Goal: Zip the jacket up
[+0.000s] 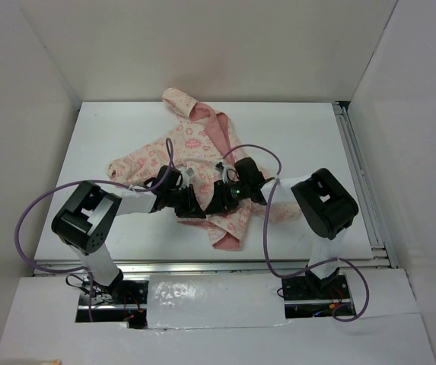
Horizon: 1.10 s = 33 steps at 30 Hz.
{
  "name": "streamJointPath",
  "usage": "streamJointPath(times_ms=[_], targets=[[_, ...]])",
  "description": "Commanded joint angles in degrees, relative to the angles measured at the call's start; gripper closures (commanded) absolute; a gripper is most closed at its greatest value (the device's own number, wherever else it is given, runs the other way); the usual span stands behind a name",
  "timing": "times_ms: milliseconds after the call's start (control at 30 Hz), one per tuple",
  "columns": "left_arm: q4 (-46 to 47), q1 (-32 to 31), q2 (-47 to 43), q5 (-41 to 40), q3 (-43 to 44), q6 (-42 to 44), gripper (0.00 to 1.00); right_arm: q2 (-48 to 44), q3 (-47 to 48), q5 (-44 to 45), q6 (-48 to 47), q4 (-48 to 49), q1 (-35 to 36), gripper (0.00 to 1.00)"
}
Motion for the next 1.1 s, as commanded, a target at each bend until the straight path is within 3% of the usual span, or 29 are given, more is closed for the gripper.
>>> streamJointPath(times_ms=[0,200,533,900,1000,1067], targets=[[-1.67,1.63,2.18,-7.29,-1.34,1.36,1.0,-1.49,-0.34,-4.71,-0.01,2.16,0.43,0.64],[0.26,1.63,1.39,-6.06,-2.13,2.41,1.0,-0.71,1.41,3.28,-0.1,-1.96,0.69,0.59],[0.26,0.66,1.3,-6.24,-1.96,2.94,1.0,0.09,3.26,6.46,-0.71,-2.94,2.89,0.62],[1.23,0.31,-0.54,-5.53,-2.92,3.38,1.0,1.05,4.49,12.61,1.57,-3.73,4.12,0.88],[1.23,0.31,-1.16,-5.71,-3.19,3.56,1.0,0.53,4.06,14.46,2.1,-3.56,4.03,0.99],[1.06,0.22,-1.6,-5.71,-3.36,3.91,1.0,-0.52,3.53,17.43,2.1,-3.73,4.29,1.0]])
